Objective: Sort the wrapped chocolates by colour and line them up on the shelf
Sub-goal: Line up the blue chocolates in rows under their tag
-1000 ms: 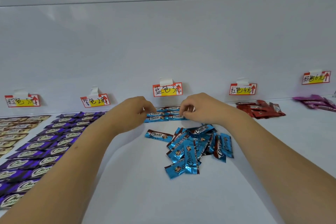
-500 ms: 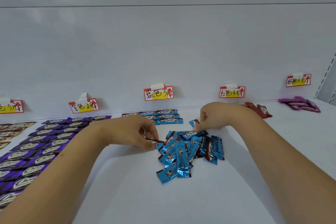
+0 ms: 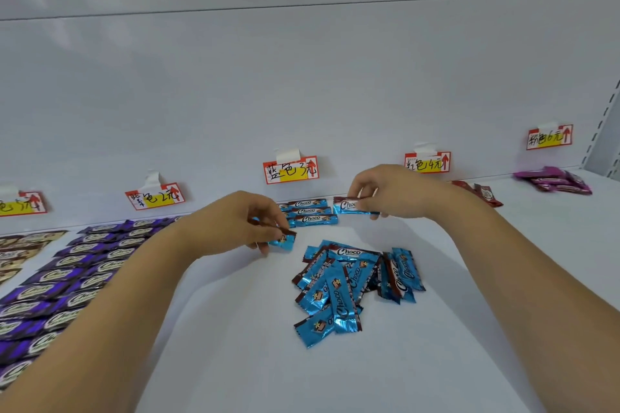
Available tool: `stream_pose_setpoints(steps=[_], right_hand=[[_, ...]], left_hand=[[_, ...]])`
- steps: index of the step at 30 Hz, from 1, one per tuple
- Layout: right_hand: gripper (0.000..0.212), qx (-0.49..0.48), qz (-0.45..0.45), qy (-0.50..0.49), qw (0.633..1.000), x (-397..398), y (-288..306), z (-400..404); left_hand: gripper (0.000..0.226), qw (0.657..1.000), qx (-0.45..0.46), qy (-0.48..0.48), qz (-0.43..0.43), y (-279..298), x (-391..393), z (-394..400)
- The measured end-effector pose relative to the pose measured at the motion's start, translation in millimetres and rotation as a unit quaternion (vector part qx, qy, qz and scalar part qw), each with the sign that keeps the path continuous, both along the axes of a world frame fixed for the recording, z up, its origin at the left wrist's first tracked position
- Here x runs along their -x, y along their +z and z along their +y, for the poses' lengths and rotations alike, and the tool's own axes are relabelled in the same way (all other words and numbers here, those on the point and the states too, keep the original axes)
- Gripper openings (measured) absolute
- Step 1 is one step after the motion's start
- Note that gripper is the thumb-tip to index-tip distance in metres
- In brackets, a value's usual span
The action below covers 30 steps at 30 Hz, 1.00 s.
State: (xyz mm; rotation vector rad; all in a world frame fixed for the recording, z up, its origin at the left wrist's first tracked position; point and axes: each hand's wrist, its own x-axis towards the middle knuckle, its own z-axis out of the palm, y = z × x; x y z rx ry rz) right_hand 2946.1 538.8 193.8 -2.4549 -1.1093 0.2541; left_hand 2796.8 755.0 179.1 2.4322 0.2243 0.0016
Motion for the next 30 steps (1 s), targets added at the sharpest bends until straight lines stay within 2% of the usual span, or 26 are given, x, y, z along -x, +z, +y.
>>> stream_pose_setpoints(steps=[7,11,16,20,22,24,30], right_hand=[[0.015,-0.091,-0.005,0.077,0.993,23.6,-28.9,37.2],[0.012,-0.106,-0.013,0.097,0.989,31.1,-39.4,50.9],[0.011,-0.07,-0.044,0.114,0.99,31.1,-43.8,55.8],[0.018,-0.061,-0.092,0.13,0.985,32.5,-39.5,56.5],[0.013,-0.062,-0.099,0.134,0.984,31.7,-36.4,52.7],[0.01,-0.042,-0.086,0.143,0.985,32.9,-33.0,47.6],[0.023,0.009,-0.056,0.179,0.982,40.1,-29.9,48.3]], left_hand=[[0.021,0.998,-0.013,0.055,-0.032,-0.7,3.9,12.0],[0.025,0.992,-0.101,0.068,-0.042,6.7,10.2,17.0],[0.024,0.982,-0.175,0.064,-0.024,6.5,35.5,31.3],[0.034,0.95,-0.3,0.069,-0.049,-11.0,54.6,47.0],[0.03,0.961,-0.258,0.064,-0.072,-15.8,62.6,49.9],[0.023,0.973,-0.219,0.041,-0.059,-17.4,68.0,49.8],[0.03,0.969,-0.242,0.007,-0.049,-22.1,62.0,46.1]])
